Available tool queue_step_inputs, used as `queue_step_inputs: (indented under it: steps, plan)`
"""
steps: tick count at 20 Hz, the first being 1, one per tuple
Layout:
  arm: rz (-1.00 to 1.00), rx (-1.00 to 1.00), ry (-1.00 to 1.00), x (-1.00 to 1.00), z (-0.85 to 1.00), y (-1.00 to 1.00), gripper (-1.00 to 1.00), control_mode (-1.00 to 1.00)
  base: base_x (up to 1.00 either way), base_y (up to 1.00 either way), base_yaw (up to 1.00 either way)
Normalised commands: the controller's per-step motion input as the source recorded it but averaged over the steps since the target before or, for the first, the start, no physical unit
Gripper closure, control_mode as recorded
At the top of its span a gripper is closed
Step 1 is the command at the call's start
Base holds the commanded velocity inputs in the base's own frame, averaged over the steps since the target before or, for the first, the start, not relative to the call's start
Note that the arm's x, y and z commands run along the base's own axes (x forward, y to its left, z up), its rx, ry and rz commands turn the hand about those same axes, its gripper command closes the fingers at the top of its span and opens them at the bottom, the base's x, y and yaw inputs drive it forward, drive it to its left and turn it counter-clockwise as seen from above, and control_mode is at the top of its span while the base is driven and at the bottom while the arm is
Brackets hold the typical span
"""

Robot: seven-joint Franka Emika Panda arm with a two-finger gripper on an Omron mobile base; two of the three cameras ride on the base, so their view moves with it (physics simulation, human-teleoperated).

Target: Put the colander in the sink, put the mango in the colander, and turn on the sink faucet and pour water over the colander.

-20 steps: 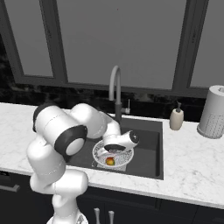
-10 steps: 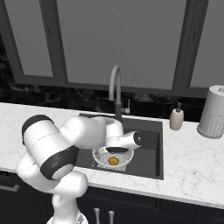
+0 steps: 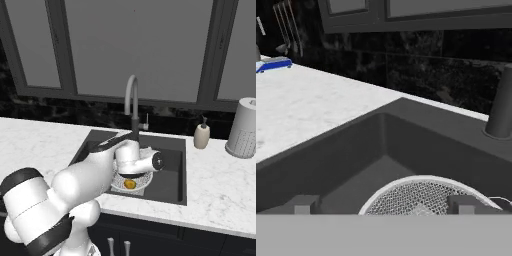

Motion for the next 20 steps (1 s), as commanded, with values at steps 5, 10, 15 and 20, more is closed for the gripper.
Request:
queue_step_inputs:
  steps: [5, 10, 15, 20]
  plan:
    - [0.00, 0.23, -0.03, 0.00, 0.38, -0.24, -1.00, -1.00, 0.00, 0.00, 0.00]
    - [0.00, 0.16, -0.09, 0.02, 0.30, -0.25, -1.00, -1.00, 0.00, 0.00, 0.00]
    - [-0.05, 0.03, -0.11, 0.32, 0.09, -0.01, -1.00, -1.00, 0.00, 0.00, 0.00]
    - [-0.11, 0.00, -0.13, 0.44, 0.00, 0.00, -1.00, -1.00, 0.00, 0.00, 0.00]
